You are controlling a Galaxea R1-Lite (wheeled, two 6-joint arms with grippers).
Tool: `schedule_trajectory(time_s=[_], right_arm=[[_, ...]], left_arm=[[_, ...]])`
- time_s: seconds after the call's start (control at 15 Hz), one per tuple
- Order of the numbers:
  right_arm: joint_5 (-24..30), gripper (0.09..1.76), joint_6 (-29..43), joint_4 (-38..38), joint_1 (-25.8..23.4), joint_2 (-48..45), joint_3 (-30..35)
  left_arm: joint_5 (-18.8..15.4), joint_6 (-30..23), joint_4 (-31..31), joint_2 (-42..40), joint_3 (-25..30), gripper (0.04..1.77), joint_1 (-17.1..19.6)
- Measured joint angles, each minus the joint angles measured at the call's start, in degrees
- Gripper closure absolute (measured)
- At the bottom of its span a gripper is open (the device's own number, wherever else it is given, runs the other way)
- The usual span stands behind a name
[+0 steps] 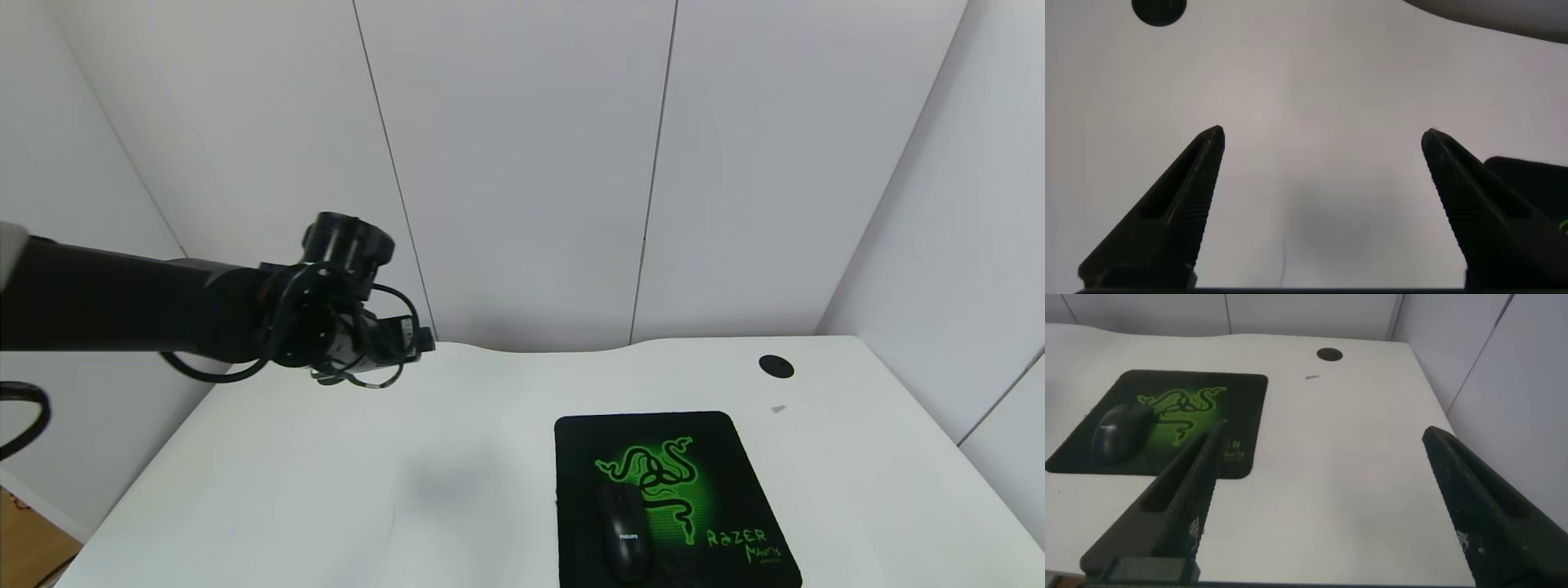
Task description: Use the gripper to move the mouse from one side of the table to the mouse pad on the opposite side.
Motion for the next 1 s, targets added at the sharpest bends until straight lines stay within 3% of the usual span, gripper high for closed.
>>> schedule_trajectory(time_s=[0.2,0.33,0.8,1.0], right_arm=[[0.0,0.14,0.0,0.0,0.0,0.0,0.0],[0.0,0.14,0.0,0.0,0.0,0.0,0.0],[0.0,0.14,0.0,0.0,0.0,0.0,0.0],[0.0,0.14,0.0,0.0,0.0,0.0,0.0]], left_arm=[[-3.6,6.8,-9.7,-8.5,11.1,0.10,6.1],[-5.5,10.3,-12.6,-14.3,16.9,0.10,8.9],[-11.7,13.8,-12.9,-32.6,27.3,0.09,14.8],[-12.5,15.2,-12.7,-40.6,31.3,0.09,15.8]])
